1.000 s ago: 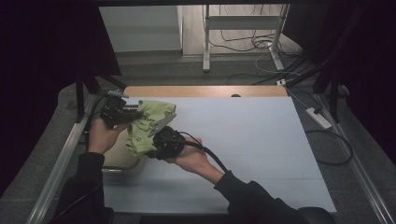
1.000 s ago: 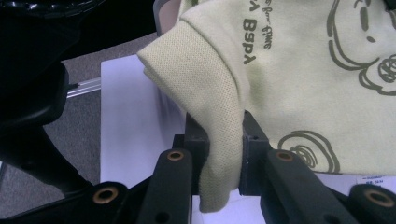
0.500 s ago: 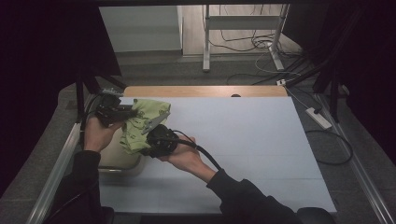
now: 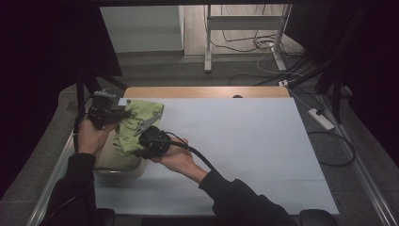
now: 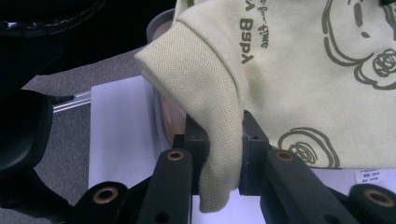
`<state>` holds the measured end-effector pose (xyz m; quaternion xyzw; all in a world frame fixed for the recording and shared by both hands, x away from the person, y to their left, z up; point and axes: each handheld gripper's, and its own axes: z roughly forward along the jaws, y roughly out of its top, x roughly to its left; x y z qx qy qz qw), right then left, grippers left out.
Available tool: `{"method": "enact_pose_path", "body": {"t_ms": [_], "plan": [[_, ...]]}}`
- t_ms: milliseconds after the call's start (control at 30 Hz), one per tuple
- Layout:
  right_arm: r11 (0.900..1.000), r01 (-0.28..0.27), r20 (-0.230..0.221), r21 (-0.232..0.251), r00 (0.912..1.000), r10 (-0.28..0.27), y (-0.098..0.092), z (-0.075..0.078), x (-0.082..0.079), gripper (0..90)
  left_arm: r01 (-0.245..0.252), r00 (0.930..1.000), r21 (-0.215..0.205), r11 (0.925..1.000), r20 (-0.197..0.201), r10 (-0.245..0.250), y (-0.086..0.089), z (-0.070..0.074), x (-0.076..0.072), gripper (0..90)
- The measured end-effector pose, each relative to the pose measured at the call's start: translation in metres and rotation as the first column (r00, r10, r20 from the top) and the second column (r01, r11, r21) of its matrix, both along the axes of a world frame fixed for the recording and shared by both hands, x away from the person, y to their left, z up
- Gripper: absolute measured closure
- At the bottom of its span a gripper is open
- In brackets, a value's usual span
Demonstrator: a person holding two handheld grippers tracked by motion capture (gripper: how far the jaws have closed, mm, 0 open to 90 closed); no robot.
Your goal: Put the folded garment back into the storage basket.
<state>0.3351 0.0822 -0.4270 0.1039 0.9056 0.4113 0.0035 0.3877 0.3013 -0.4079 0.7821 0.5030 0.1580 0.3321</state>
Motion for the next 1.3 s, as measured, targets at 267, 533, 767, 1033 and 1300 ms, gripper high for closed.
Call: {"method": "enact_pose_path", "body": {"t_ms": [267, 533, 767, 1033, 1300], "plan": [[1.0, 0.0, 0.0, 0.004, 1.0, 0.0, 0.011, -0.005, 0.0, 77.4, -0.021, 0.9998, -0.008, 0.9997, 0.005, 0.021, 0.01, -0.003, -0.001, 76.8], [1.0, 0.001, 0.007, 0.007, 1.0, -0.001, 0.021, -0.007, 0.0, 77.4, -0.043, 0.999, -0.013, 0.999, 0.01, 0.043, 0.02, -0.003, -0.004, 76.8], [1.0, 0.0, 0.012, 0.005, 0.9999, 0.0, 0.029, -0.011, -0.001, 77.3, -0.068, 0.9977, -0.016, 0.9976, 0.003, 0.068, 0.031, -0.008, -0.007, 76.9], [1.0, -0.003, 0.017, -0.002, 0.9999, 0.003, 0.039, -0.017, -0.003, 77.3, -0.089, 0.996, -0.022, 0.9958, -0.007, 0.089, 0.041, -0.014, -0.01, 76.9], [1.0, -0.002, 0.015, -0.008, 0.9999, 0.002, 0.045, -0.022, -0.004, 77.3, -0.101, 0.9947, -0.015, 0.9948, -0.022, 0.101, 0.045, -0.021, -0.01, 76.8]]}}
